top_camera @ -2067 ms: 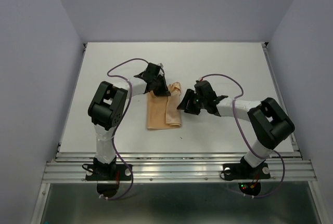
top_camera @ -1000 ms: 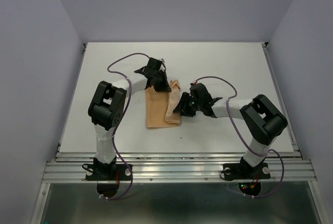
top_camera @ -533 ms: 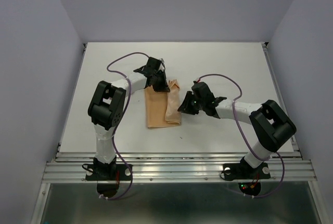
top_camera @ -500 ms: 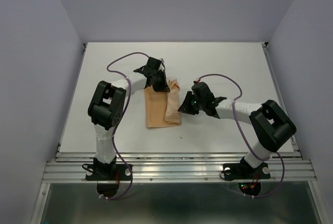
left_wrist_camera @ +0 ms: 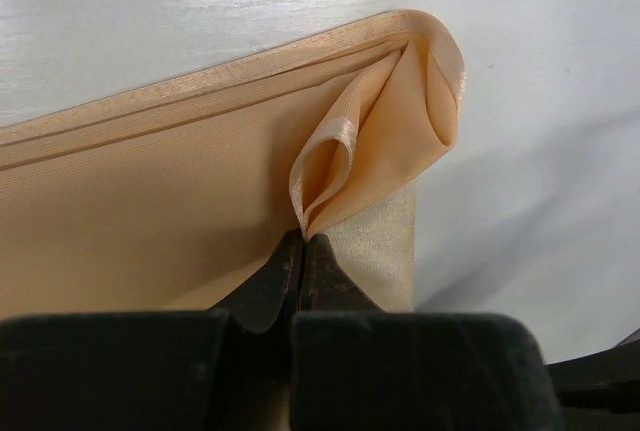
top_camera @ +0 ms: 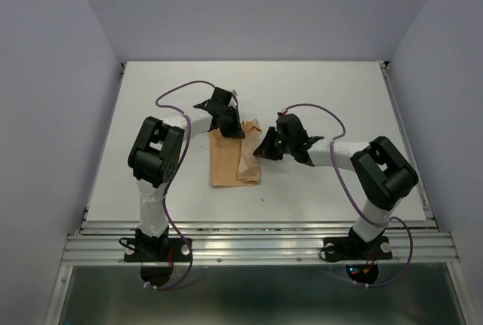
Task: Fold the napkin into a case and place the utensils inside
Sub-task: Smooth out the 2/3-rectangle-folded napkin at the center of the board.
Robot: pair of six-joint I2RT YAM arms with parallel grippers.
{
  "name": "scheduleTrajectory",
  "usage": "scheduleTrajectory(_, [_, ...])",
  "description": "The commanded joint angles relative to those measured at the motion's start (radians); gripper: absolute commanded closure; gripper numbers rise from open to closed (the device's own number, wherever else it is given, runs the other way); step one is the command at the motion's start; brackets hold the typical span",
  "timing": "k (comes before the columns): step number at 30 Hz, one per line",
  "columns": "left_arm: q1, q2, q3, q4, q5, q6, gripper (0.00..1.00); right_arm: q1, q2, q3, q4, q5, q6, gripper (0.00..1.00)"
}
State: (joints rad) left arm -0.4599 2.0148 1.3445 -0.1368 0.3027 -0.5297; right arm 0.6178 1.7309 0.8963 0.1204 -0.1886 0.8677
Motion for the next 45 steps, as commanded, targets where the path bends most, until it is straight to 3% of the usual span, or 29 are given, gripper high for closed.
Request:
scheduleTrajectory(1, [0.012, -0.005, -0.028, 0.026, 0.006, 0.025, 1.00, -0.038, 0.027, 0.044, 0.130, -0.063, 0.036, 0.87])
scheduleTrajectory(14, [0.020, 0.027, -0.041, 0.040, 0.010, 0.019, 1.00, -0.072, 0.203, 0.063, 0.228, -0.156, 0.071, 0.90])
scheduleTrajectory(24, [0.023, 0.021, -0.042, 0.040, -0.014, -0.003, 1.00, -0.072, 0.151, -0.033, 0.295, -0.273, 0.037, 0.91])
scheduleTrajectory(45, [0.023, 0.021, -0.047, 0.043, -0.020, -0.010, 1.00, 0.017, 0.085, -0.123, 0.226, -0.302, -0.032, 0.91])
